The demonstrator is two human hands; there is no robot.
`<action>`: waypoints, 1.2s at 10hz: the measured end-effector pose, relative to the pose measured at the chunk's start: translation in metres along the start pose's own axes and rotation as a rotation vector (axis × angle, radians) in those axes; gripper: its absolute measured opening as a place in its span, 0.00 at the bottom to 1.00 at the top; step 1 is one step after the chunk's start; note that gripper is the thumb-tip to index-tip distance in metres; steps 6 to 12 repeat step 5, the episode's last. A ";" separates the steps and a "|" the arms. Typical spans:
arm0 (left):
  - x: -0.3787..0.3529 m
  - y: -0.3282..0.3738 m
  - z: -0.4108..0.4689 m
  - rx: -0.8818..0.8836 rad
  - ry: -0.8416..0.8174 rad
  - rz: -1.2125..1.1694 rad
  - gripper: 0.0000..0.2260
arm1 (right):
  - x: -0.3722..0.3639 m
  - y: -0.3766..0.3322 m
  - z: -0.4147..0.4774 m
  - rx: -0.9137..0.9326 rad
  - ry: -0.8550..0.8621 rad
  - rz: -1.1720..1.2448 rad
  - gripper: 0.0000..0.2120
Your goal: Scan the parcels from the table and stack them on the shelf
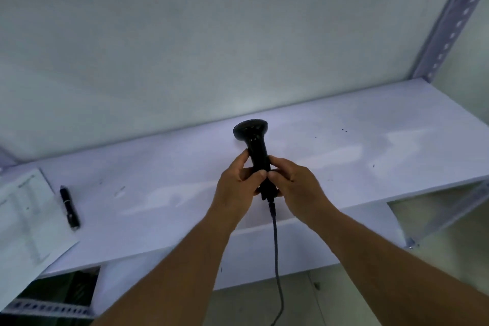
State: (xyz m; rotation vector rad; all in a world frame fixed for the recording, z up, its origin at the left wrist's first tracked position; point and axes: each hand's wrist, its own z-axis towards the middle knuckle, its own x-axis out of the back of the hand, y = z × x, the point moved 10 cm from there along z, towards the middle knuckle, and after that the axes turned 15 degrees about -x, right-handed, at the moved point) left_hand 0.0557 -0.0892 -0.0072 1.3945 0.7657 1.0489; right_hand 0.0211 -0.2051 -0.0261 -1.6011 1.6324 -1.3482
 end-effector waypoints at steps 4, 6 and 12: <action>0.000 -0.031 0.021 0.043 -0.009 0.092 0.21 | -0.003 0.005 0.023 -0.029 0.041 -0.065 0.16; 0.001 -0.029 0.023 0.028 -0.045 0.188 0.22 | -0.003 0.003 0.020 -0.052 0.034 -0.085 0.16; 0.001 -0.029 0.023 0.028 -0.045 0.188 0.22 | -0.003 0.003 0.020 -0.052 0.034 -0.085 0.16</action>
